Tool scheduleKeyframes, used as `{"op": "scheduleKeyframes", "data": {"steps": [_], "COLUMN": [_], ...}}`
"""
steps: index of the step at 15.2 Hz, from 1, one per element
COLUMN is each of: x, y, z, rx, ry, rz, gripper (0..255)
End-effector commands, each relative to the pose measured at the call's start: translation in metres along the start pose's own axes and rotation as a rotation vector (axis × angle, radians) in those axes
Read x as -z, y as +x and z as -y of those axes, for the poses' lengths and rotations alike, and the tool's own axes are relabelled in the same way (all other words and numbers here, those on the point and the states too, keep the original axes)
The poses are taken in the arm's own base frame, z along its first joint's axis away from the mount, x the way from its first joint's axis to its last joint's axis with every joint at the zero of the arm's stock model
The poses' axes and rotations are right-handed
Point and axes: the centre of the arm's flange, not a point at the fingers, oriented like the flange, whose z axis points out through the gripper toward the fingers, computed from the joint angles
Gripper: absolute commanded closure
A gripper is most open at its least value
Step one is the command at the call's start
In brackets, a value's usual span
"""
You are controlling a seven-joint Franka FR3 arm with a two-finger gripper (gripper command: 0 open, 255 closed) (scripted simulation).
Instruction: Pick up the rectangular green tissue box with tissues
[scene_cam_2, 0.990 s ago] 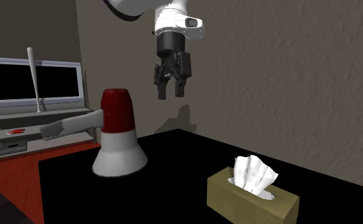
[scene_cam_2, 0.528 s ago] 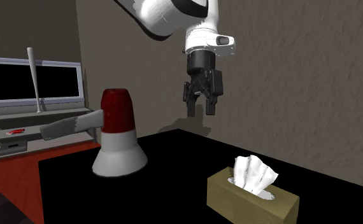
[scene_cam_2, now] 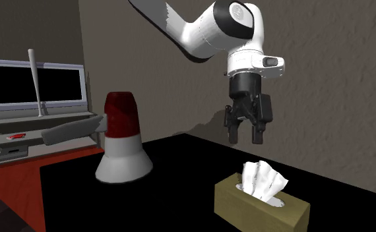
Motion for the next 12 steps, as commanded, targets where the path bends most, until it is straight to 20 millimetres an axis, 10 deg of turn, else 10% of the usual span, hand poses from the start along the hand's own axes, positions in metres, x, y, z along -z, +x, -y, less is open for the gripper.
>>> {"op": "scheduleKeyframes", "data": {"steps": [1, 5, 12], "x": [-0.012, -0.039, -0.071], "y": [0.023, 0.062, 0.07], "z": [-0.012, -0.038, -0.031], "rx": [-0.038, -0.115, -0.121], "ry": [-0.015, -0.044, -0.047], "rz": [0.015, 0.044, 0.046], "gripper": [0, 0, 0]}}
